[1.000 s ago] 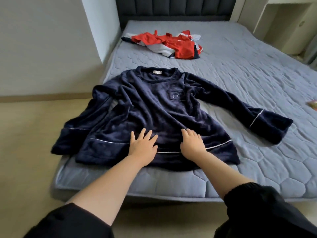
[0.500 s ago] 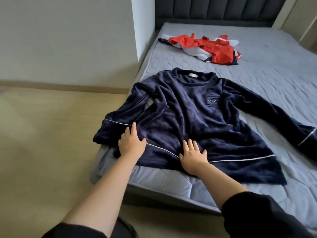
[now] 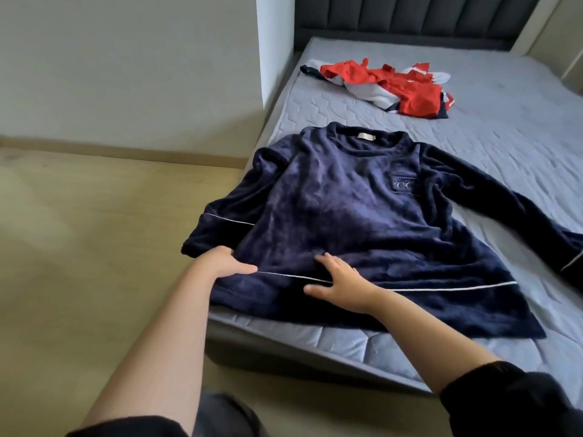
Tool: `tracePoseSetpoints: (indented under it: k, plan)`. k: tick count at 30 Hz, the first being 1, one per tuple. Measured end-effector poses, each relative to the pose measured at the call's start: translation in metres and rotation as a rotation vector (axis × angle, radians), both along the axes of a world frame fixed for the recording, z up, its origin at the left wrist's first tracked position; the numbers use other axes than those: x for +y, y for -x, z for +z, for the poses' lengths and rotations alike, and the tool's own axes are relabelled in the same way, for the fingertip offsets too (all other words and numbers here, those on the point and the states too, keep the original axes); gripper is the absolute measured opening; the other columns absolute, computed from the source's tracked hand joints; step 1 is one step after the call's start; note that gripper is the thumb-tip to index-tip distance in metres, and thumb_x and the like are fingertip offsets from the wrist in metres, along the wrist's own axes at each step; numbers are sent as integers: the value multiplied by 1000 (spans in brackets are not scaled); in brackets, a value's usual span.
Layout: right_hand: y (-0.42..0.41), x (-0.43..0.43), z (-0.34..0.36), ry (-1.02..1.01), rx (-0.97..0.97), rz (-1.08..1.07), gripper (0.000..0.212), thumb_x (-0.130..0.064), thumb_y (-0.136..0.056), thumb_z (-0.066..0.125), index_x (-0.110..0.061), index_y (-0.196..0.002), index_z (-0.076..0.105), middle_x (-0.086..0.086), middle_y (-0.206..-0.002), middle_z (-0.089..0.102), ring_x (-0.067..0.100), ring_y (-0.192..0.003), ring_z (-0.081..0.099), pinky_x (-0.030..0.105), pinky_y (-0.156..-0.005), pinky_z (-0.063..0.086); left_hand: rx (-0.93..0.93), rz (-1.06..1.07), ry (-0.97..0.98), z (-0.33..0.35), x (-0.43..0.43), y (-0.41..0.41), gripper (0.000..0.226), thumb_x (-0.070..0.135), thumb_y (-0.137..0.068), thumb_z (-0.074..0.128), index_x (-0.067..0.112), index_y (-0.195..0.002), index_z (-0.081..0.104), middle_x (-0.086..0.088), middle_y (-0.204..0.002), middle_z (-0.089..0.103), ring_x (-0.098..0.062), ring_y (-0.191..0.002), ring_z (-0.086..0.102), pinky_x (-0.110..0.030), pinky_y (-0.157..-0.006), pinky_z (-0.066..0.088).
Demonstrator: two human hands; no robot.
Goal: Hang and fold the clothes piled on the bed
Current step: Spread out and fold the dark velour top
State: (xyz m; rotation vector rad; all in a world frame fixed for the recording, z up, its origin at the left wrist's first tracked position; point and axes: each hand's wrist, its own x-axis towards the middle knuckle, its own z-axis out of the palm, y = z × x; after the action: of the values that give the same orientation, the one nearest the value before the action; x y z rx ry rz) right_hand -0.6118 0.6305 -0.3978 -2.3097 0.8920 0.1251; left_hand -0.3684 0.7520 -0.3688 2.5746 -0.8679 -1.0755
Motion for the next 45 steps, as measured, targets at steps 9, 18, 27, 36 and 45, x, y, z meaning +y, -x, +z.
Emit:
tracePoseSetpoints:
  k: [9, 18, 27, 36, 45]
  plan:
    - [-4, 1, -13, 108, 80, 43, 65, -61, -91, 41, -27, -146, 33, -3, -156, 25, 17, -144, 17, 48, -116, 18, 77, 345, 146, -5, -17, 3, 73, 62, -95, 27, 7, -141, 42, -14, -147, 40, -34, -131, 40, -41, -103, 34]
    - [-80, -6, 2, 57, 94, -229, 74, -58, -90, 48, -14, -147, 27, 9, -155, 21, 30, -141, 19, 48, -114, 22, 162, 503, 402, -14, -20, -8, 31, 30, -92, 50, 8, -112, 61, -12, -103, 64, -34, -96, 59, -42, -91, 48]
    - [-104, -9, 1, -85, 375, -230, 112, -70, -80, 54, -15, -152, -11, 15, -159, -8, 34, -146, -1, 46, -119, 8, 498, 654, 547, -23, -32, -11, 21, 28, -86, 65, 22, -105, 71, -5, -110, 68, -26, -99, 64, -41, -94, 51]
    - [-109, -11, -7, -37, 442, -191, 108, -70, -83, 50, -14, -152, -12, 17, -158, -10, 37, -146, -3, 46, -119, 7, 93, 1038, 1320, 5, 12, -88, 68, -2, -88, 46, 5, -150, 19, -12, -158, 13, -21, -144, 20, -29, -116, 20]
    - [-103, -15, -16, -30, 373, -201, 108, -71, -80, 53, -18, -152, -8, 15, -159, -8, 36, -146, -2, 45, -117, 8, 104, 191, 659, -7, -34, -13, 30, 26, -93, 49, 21, -121, 60, 1, -121, 60, -17, -111, 55, -25, -88, 43]
